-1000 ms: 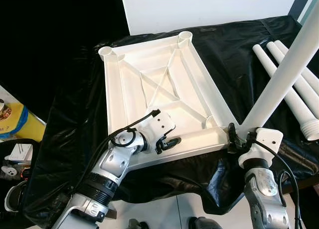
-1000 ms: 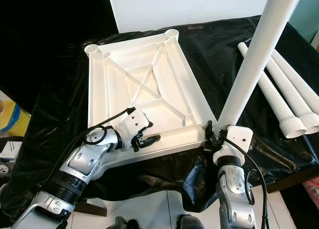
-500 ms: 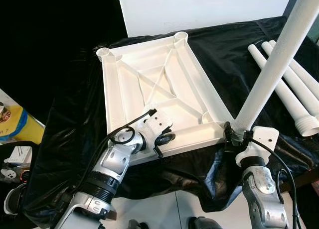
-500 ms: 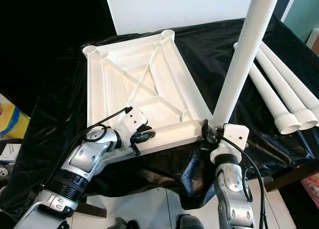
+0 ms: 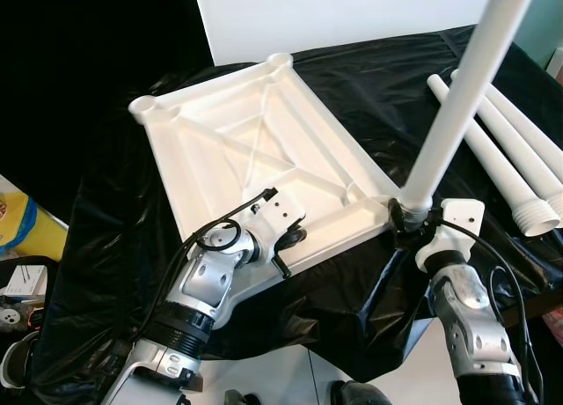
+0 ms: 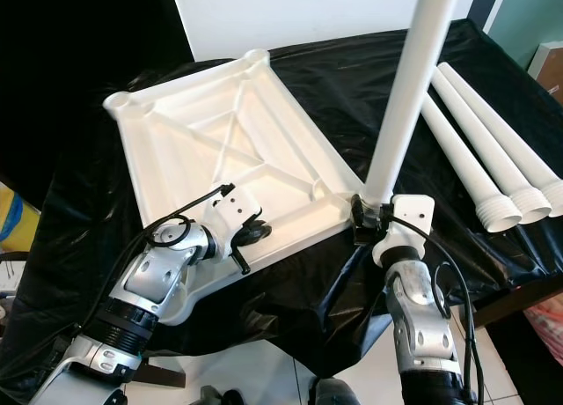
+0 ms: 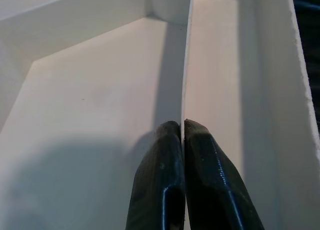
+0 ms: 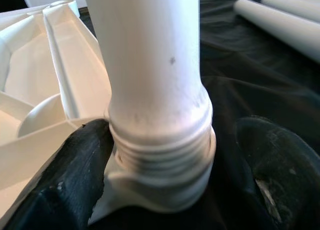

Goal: Building children table

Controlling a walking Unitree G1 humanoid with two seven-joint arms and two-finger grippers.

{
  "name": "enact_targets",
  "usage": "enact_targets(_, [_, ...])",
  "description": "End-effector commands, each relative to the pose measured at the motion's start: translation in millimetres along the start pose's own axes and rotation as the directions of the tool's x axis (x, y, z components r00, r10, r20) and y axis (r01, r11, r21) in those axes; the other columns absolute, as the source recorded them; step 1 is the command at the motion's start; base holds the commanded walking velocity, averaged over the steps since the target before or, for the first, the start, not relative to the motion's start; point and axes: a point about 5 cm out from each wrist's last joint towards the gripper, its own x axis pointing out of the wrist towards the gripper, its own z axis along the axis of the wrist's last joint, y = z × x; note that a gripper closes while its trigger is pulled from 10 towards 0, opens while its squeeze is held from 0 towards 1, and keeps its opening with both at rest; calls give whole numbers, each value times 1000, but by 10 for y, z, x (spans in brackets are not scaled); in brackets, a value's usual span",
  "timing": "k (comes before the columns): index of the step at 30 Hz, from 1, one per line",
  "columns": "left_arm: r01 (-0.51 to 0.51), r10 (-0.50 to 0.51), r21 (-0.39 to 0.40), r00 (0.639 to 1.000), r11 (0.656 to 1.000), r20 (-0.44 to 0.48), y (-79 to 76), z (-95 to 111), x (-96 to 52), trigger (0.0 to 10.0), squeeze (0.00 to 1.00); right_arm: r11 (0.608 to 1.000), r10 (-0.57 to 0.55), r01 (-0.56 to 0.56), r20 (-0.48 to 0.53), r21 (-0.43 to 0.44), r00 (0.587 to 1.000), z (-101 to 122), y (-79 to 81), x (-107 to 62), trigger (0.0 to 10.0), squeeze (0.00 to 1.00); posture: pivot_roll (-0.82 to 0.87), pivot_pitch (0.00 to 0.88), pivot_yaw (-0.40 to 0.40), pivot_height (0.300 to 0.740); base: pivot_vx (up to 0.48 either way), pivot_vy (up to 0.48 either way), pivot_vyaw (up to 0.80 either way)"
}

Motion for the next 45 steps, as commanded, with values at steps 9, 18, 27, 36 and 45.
enact_targets(9, [-299, 302, -87, 953, 950, 26, 129, -7, -70, 10000, 0, 1000, -25, 25, 9, 1, 1000, -20, -91, 147, 10000, 0, -147, 151, 66, 740, 0, 0, 0])
enact_targets(18, [-99, 158, -184, 927, 978, 339, -25, 376, -132, 10000, 1000, 995, -102, 102, 29, 16, 994, -38, -168, 88, 10000, 0, -144, 155, 64, 740, 0, 0, 0])
enact_targets(27, [-208, 235, -109, 883, 972, 407, 195, 474, -329, 10000, 0, 991, -134, 133, 33, 23, 991, -131, -94, -90, 10000, 0, -139, 153, 61, 740, 0, 0, 0])
enact_targets(36, [-444, 418, 97, 885, 891, 207, 573, 168, -552, 10000, 0, 992, -129, 129, 35, 1, 991, -183, -33, -243, 10000, 0, -129, 152, 56, 740, 0, 0, 0])
enact_targets(45, [-452, 453, 197, 890, 870, 44, 737, -66, -821, 10000, 0, 999, -44, 44, -14, 17, 999, -269, 174, -333, 10000, 0, -122, 161, 58, 740, 0, 0, 0])
